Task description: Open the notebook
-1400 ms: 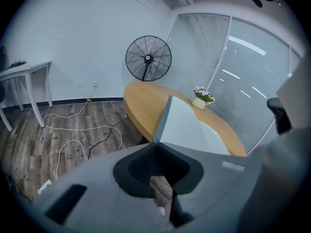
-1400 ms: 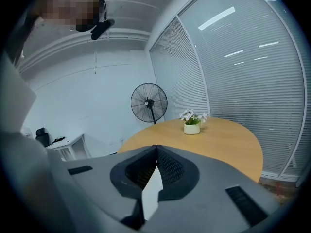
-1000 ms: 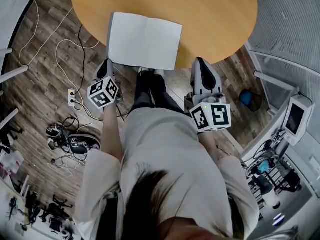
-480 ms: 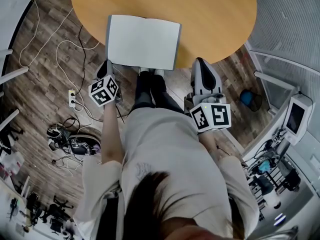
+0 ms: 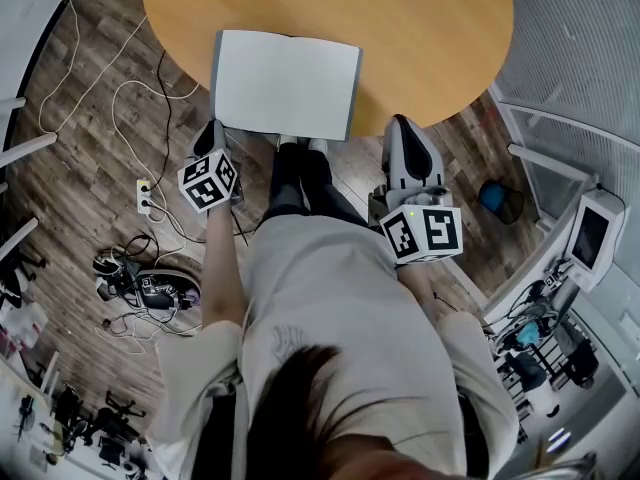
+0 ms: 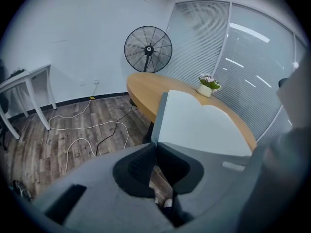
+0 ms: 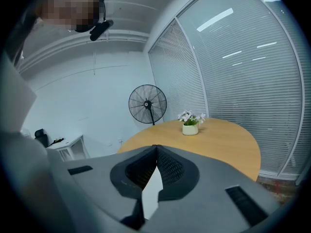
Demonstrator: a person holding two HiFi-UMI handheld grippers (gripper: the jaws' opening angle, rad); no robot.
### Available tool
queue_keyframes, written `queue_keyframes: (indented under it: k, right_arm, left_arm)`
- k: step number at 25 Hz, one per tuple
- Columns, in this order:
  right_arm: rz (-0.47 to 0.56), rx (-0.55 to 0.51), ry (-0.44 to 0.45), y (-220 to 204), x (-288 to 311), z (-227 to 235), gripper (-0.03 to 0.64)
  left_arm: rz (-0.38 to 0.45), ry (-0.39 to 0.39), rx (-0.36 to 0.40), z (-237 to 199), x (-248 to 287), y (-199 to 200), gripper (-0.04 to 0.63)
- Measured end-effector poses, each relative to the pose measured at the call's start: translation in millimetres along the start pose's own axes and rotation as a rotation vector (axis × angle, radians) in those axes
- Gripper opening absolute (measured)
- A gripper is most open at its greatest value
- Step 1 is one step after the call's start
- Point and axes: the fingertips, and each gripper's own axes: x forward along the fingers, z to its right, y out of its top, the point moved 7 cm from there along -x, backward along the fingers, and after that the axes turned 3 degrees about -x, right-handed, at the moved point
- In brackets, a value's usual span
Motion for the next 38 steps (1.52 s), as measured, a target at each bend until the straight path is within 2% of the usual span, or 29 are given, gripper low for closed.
queue_keyframes:
  k: [7, 8, 11, 12, 17, 20, 25, 30, 38]
  right_arm:
    - [0.005, 0.006, 0.000, -0.3, -2.0, 2.1, 0.002]
    - [0.006, 0.006, 0.001, -0.1, -2.4, 2.5, 0.002]
    - [0.012, 0.012, -0.001, 0.4, -3.2, 4.8, 0.002]
    - [0.013, 0.013, -0.002, 0.6, -3.1, 5.3, 0.002]
    - [0.024, 0.021, -0.007, 2.4, -4.0, 7.3, 0.002]
    - [0.035, 0.028, -0.010, 2.9, -5.5, 7.6, 0.002]
    - [0.053, 0.024, -0.007, 5.0, -6.9, 6.0, 0.002]
    - [0.084, 0.006, 0.003, 17.1, -11.0, 7.6, 0.002]
    - [0.157, -0.001, 0.002, 39.5, -21.2, 15.2, 0.002]
  left_arm:
    - [0.015, 0.008, -0.001, -0.4, -2.9, -1.7, 0.031]
    - [0.020, 0.013, -0.003, -1.0, -4.4, -1.8, 0.044]
    - [0.037, 0.011, -0.015, -5.0, -13.2, 0.3, 0.160]
    - [0.047, 0.007, -0.020, -6.8, -17.8, 2.3, 0.181]
    - [0.129, 0.004, 0.003, -7.0, -42.9, 22.9, 0.190]
    - [0.186, -0.017, 0.035, 3.7, -52.2, 40.9, 0.181]
    - [0.279, -0.064, 0.124, 29.1, -61.2, 72.7, 0.116]
    - [0.353, -0.118, 0.177, 56.7, -70.6, 98.8, 0.054]
    - [0.415, -0.197, 0.263, 98.2, -80.5, 128.6, 0.017]
